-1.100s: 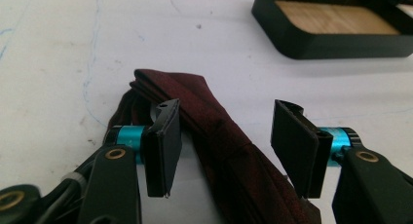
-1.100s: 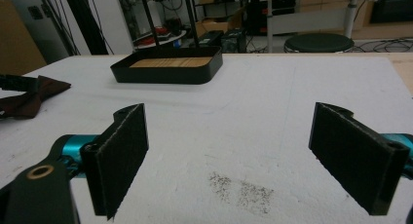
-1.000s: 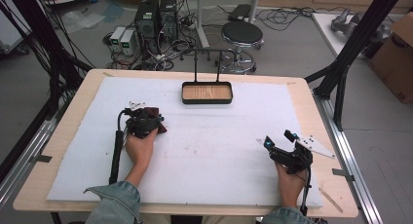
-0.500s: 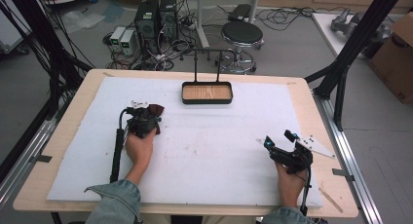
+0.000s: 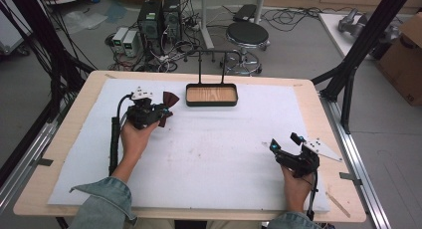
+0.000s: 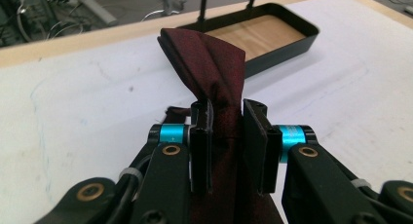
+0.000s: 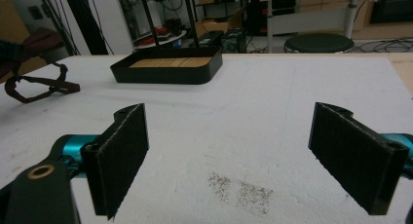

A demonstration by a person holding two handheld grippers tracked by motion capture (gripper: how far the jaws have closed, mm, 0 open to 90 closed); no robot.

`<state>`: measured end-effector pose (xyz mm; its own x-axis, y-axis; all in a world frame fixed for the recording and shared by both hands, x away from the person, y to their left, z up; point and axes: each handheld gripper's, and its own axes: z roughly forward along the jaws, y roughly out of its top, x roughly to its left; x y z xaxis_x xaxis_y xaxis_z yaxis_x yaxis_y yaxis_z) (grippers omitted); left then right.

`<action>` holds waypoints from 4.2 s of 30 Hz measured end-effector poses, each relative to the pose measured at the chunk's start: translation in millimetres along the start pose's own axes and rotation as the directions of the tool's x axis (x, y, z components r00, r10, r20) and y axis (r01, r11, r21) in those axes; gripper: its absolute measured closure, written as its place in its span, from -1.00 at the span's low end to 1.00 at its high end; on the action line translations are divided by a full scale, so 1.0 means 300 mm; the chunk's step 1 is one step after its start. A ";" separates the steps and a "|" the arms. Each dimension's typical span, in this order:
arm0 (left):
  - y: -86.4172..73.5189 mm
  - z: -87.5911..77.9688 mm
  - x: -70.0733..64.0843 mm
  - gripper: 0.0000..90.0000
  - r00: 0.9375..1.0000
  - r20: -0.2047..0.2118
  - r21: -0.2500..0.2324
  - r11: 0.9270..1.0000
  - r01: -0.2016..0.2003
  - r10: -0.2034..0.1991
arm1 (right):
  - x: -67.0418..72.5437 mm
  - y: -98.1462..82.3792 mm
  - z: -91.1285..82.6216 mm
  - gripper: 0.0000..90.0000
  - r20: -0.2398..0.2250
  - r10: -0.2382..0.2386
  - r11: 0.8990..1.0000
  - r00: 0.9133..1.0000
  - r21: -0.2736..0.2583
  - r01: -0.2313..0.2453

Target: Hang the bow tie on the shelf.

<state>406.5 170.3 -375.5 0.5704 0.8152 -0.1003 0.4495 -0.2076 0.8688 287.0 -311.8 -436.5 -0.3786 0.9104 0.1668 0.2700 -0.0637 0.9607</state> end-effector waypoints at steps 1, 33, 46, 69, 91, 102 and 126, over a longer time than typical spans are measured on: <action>0.012 0.000 -0.002 0.64 1.000 0.010 -0.003 1.000 -0.010 0.010 | -0.001 0.000 0.001 -0.70 -0.001 -0.002 1.000 1.000 -0.002 0.002; 0.350 0.067 0.034 0.64 0.961 0.198 -0.111 0.979 -0.174 0.193 | -0.008 0.000 0.002 -0.70 -0.002 0.017 1.000 1.000 -0.003 -0.017; 0.440 0.120 0.042 0.64 0.962 0.188 -0.140 0.975 -0.172 0.196 | -0.009 -0.001 0.003 -0.69 -0.006 0.017 1.000 1.000 0.000 -0.017; 0.428 0.166 0.160 0.64 0.990 0.090 -0.091 0.991 -0.099 0.107 | -0.008 -0.001 0.006 -0.69 -0.016 0.013 1.000 1.000 -0.003 -0.013; 0.313 0.240 0.204 0.60 0.995 0.073 -0.077 0.995 -0.067 0.073 | -0.008 -0.001 0.006 -0.69 -0.017 0.011 1.000 1.000 0.000 -0.011; 0.313 0.221 0.206 0.44 0.993 0.065 -0.092 0.992 -0.088 0.095 | -0.007 -0.001 0.006 -0.69 -0.016 0.010 1.000 1.000 0.000 -0.010; 0.325 -0.062 0.169 0.11 0.984 0.050 -0.237 0.959 -0.155 0.172 | -0.005 0.000 0.005 -0.69 -0.009 0.006 1.000 1.000 -0.001 -0.006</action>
<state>466.6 201.5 -287.0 0.6730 0.7392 0.0263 0.1792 -0.1974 0.9638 288.9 -312.5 -437.1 -0.3847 0.9063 0.1749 0.2717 -0.0699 0.9598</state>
